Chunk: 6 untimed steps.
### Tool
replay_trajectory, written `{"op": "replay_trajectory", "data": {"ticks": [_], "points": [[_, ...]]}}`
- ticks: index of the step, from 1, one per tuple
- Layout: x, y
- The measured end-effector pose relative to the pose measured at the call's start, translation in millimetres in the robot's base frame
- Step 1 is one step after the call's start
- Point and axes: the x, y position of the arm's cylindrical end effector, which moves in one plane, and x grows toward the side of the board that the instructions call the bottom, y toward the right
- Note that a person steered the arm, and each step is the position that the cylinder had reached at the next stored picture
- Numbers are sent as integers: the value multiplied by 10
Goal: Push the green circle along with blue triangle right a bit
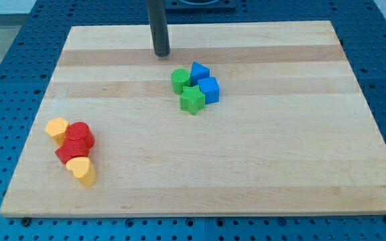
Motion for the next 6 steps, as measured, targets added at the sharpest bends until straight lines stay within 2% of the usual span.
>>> {"op": "replay_trajectory", "data": {"ticks": [2, 3, 4, 6], "points": [[114, -247], [694, -327], [850, -328], [904, -130]]}}
